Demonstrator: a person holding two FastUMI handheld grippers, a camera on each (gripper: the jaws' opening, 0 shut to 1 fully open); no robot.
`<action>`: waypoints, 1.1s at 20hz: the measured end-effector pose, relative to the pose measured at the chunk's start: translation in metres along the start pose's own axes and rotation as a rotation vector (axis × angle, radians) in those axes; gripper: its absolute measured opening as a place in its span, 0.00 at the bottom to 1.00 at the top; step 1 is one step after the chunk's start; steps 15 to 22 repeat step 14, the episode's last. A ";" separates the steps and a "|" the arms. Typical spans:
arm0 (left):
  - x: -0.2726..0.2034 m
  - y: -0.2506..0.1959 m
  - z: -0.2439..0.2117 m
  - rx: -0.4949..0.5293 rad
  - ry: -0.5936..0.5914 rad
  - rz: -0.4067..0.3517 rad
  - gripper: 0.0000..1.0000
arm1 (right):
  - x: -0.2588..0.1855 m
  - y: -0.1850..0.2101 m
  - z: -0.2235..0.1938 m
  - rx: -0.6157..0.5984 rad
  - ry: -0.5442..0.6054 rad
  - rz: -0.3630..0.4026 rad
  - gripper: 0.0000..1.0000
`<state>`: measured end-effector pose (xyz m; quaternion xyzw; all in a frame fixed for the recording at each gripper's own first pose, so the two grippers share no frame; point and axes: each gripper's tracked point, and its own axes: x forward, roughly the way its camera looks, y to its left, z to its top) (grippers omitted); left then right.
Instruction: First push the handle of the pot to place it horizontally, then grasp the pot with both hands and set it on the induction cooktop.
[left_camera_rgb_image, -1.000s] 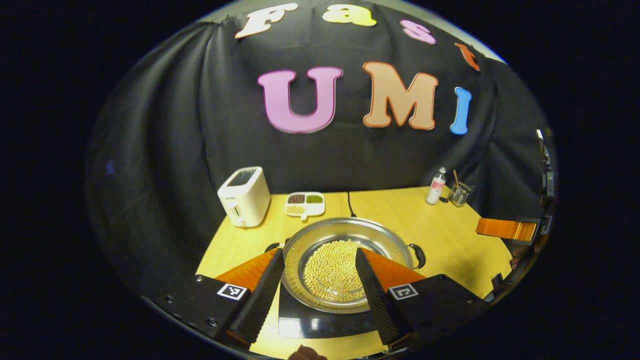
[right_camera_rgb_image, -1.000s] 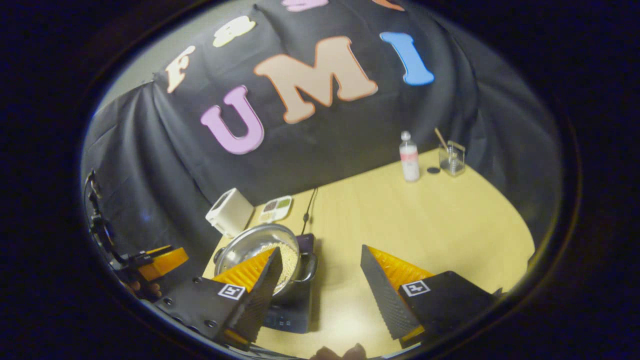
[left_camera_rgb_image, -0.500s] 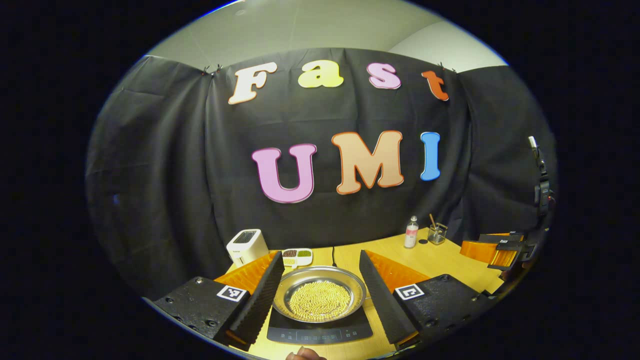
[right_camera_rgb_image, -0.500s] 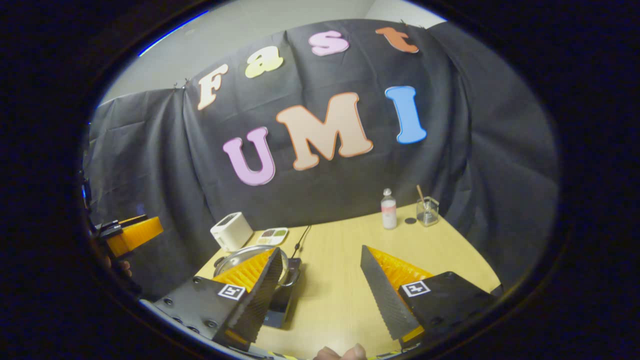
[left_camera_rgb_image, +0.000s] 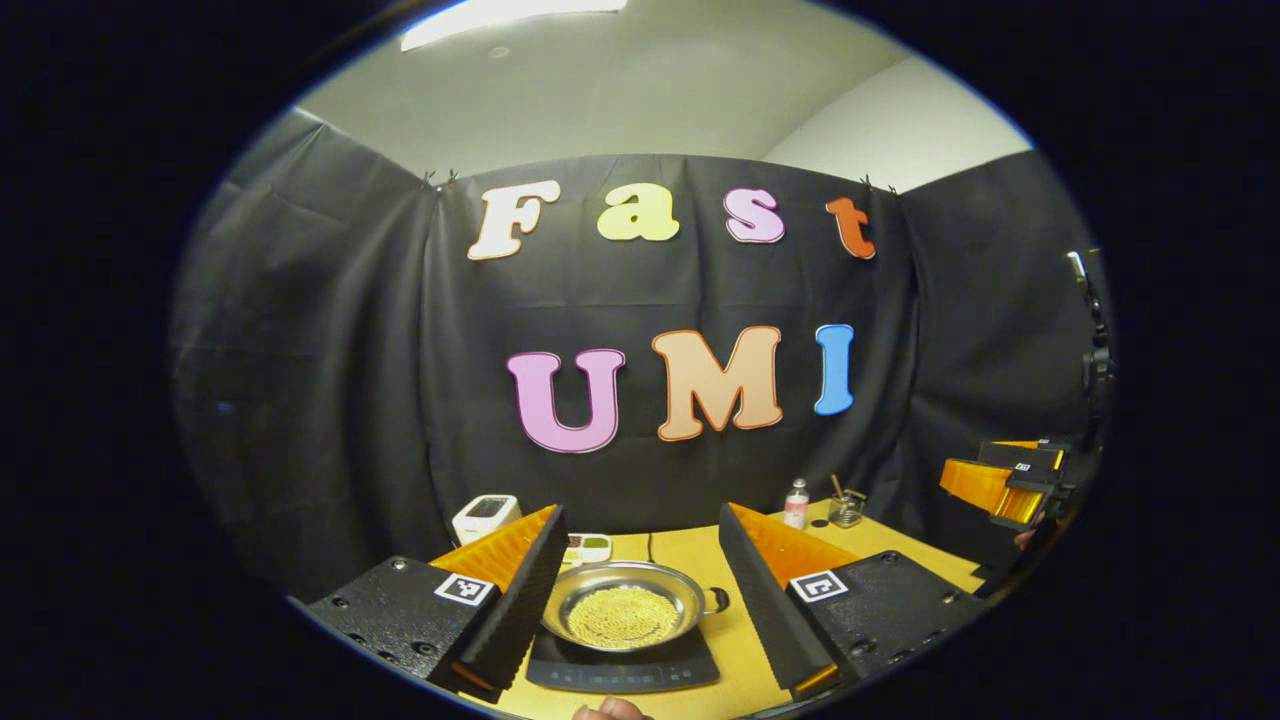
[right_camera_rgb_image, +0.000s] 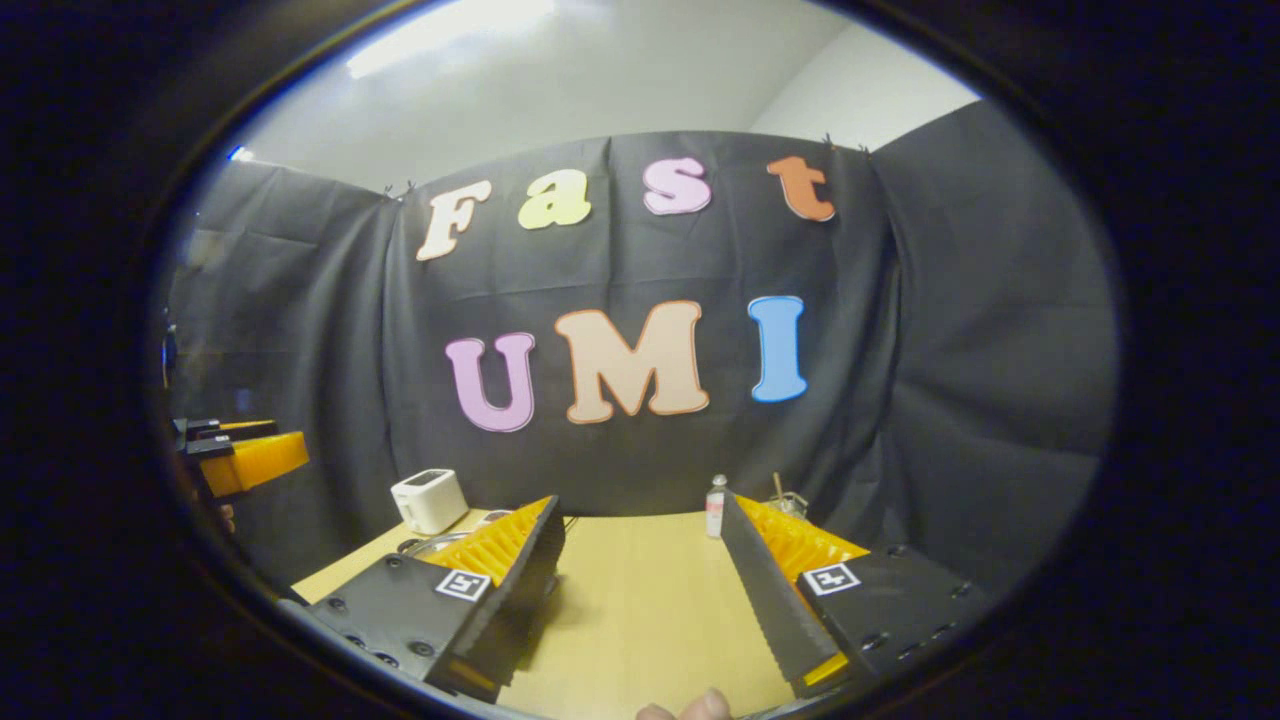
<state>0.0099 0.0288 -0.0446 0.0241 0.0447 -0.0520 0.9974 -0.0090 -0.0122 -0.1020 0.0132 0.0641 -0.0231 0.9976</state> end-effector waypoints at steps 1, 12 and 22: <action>-0.002 0.003 0.003 -0.001 -0.013 0.000 0.92 | -0.008 -0.002 0.004 -0.015 -0.014 -0.009 0.96; -0.012 0.006 0.039 0.027 -0.077 0.064 0.92 | -0.013 0.003 0.025 -0.064 -0.039 0.030 0.93; -0.013 0.002 0.031 0.005 -0.055 0.067 0.92 | -0.013 0.000 0.025 -0.044 -0.035 0.032 0.94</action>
